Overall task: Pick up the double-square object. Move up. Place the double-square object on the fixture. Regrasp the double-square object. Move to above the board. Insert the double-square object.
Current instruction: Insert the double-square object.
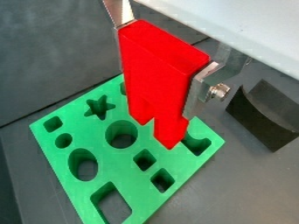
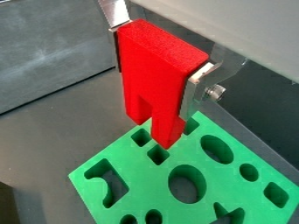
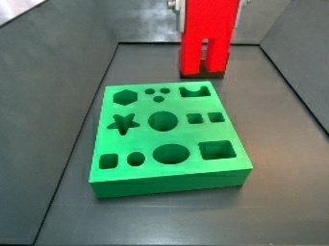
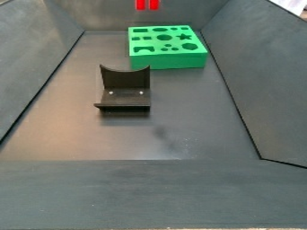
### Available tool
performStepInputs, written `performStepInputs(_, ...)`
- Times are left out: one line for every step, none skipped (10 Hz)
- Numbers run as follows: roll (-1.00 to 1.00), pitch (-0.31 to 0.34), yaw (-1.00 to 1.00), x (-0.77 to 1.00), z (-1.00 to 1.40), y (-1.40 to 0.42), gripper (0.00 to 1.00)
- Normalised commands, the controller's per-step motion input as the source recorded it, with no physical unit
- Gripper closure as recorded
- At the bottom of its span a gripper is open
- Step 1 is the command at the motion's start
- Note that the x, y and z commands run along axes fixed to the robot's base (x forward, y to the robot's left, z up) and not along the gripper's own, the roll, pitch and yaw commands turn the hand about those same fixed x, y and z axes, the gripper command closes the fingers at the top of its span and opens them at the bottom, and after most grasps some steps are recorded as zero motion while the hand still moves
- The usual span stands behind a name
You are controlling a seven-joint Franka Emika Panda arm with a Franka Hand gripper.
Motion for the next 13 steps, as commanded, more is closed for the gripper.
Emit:
performStepInputs(0.08,0.0,0.02,0.72,-0.19,0.06,1.0)
performStepInputs(0.08,0.0,0.03,0.73,-0.19,0.06,1.0)
performStepInputs(0.08,0.0,0.01,0.71,-0.19,0.05,1.0)
performStepInputs(0.01,0.0,0.0,0.44,-0.12,0.0,1.0)
performStepInputs(0.0,0.0,0.0,0.0,-0.05,0.0,1.0)
performStepInputs(0.03,-0.059,0.0,0.31,-0.37,-0.06,1.0)
performStepInputs(0.1,-0.099,0.0,0.43,-0.49,-0.17,1.0)
performStepInputs(0.18,-0.101,0.0,0.36,-0.53,-0.21,1.0)
performStepInputs(0.14,-0.133,0.0,0.19,-0.53,-0.17,1.0)
performStepInputs(0.1,-0.144,0.0,0.07,-0.53,-0.11,1.0)
performStepInputs(0.07,-0.16,0.0,0.0,-0.52,-0.05,1.0)
performStepInputs(0.1,-0.157,0.04,0.0,-0.56,-0.01,1.0)
performStepInputs(0.13,-0.13,0.05,0.0,-0.56,-0.02,1.0)
